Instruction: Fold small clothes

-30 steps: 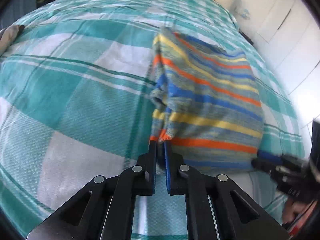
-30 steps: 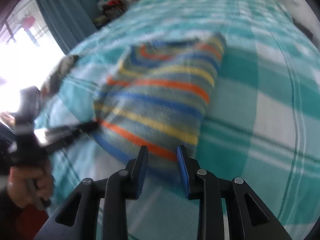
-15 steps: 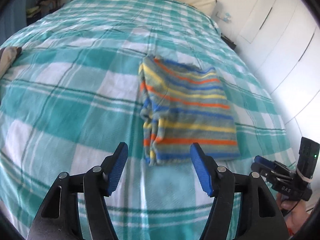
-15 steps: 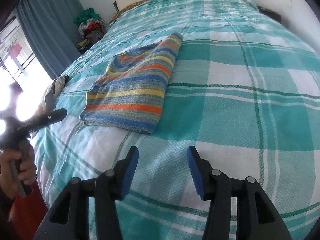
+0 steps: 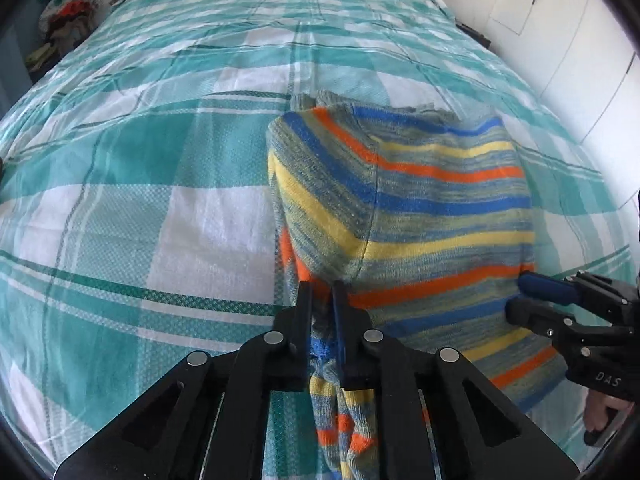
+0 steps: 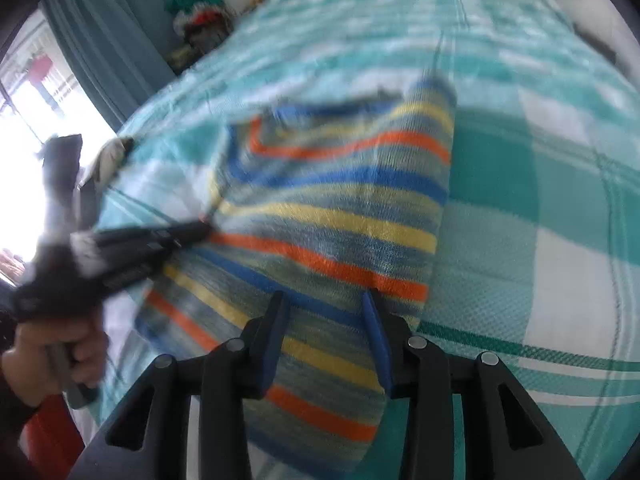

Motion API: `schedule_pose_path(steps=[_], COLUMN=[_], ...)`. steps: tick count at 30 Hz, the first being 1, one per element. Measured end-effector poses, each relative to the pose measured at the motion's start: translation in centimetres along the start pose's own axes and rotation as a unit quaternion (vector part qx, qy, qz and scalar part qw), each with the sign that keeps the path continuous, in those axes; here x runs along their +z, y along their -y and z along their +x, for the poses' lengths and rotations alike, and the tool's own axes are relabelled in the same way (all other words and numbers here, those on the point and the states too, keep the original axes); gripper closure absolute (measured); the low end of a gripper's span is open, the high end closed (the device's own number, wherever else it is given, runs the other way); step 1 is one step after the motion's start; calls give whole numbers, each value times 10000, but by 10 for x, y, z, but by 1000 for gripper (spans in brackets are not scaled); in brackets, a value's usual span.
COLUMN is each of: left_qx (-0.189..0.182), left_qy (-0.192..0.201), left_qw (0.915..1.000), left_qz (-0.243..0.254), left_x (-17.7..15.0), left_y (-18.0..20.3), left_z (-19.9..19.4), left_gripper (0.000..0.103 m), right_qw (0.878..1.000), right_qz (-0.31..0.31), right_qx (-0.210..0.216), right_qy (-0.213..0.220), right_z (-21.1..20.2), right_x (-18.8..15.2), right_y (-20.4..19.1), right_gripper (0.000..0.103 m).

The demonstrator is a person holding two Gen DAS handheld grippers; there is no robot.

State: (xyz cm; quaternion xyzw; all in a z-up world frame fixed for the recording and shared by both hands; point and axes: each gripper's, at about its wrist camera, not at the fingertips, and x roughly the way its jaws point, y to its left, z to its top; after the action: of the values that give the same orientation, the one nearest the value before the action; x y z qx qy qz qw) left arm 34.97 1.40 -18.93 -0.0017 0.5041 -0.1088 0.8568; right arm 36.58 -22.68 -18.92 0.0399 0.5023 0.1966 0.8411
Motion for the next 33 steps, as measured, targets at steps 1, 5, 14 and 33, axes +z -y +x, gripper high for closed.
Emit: schedule_pose_path(steps=[1, 5, 14, 33], left_qx=[-124, -599, -290, -429], left_qy=[159, 585, 27, 632], left_qw=[9997, 9955, 9980, 9970], left_qz=[-100, -452, -559, -124], left_x=[3, 24, 37, 12], left_y=[-4, -18, -25, 15], left_z=[-10, -22, 20, -51], left_gripper=[72, 37, 33, 85], right_qw=[9999, 9975, 9984, 9910], right_qz=[-43, -83, 540, 88], right_qx=[57, 19, -170, -326], right_qy=[84, 698, 83, 1294], right_z=[-8, -35, 24, -55], right_x=[6, 40, 75, 31], right_y=[-1, 8, 44, -40], right_gripper=[65, 65, 58, 81])
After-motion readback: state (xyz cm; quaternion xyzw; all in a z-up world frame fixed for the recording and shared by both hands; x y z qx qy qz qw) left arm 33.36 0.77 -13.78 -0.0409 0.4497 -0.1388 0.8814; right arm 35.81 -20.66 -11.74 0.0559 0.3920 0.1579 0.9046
